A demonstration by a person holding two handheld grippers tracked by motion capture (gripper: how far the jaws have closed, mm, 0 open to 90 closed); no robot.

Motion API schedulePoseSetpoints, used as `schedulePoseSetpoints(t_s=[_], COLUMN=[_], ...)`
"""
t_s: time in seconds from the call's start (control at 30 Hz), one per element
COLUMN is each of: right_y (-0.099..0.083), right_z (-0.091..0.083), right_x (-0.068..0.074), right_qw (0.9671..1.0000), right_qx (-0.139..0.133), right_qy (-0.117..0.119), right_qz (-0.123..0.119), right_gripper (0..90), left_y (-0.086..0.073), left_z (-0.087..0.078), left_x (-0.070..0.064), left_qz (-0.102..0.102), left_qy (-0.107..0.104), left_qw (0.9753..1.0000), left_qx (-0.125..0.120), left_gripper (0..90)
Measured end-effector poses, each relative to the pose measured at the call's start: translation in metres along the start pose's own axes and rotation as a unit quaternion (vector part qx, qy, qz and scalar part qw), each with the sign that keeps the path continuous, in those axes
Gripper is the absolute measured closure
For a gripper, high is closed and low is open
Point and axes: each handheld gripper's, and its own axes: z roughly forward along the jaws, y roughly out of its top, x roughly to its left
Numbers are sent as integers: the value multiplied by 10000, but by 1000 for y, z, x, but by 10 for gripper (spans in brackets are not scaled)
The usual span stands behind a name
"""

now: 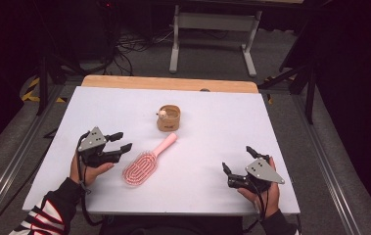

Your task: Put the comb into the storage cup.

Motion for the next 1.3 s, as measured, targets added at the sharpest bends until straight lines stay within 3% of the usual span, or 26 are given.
schedulePoseSetpoints(t_s=[0.3,0.43,0.97,1.2,1.3], right_y=[-1,-1,-3,-3,-3], right_z=[1,2,3,4,5], right_x=[0,1,1,1,2], right_qw=[10000,10000,9999,9998,9997], right_qx=[45,74,146,193,242], right_qy=[11,28,-10,29,45], right_qz=[-26,-58,-67,-48,-28], right_gripper=[72,74,79,81,83], left_y=[12,14,21,26,27], left_z=[22,27,43,57,66], left_x=[4,2,8,7,7], left_qz=[247,509,539,607,694], left_qy=[-212,-240,-465,-640,-756], left_qw=[9993,9979,9966,9945,9924], left_qx=[168,312,416,559,679], left_gripper=[783,883,900,900,900])
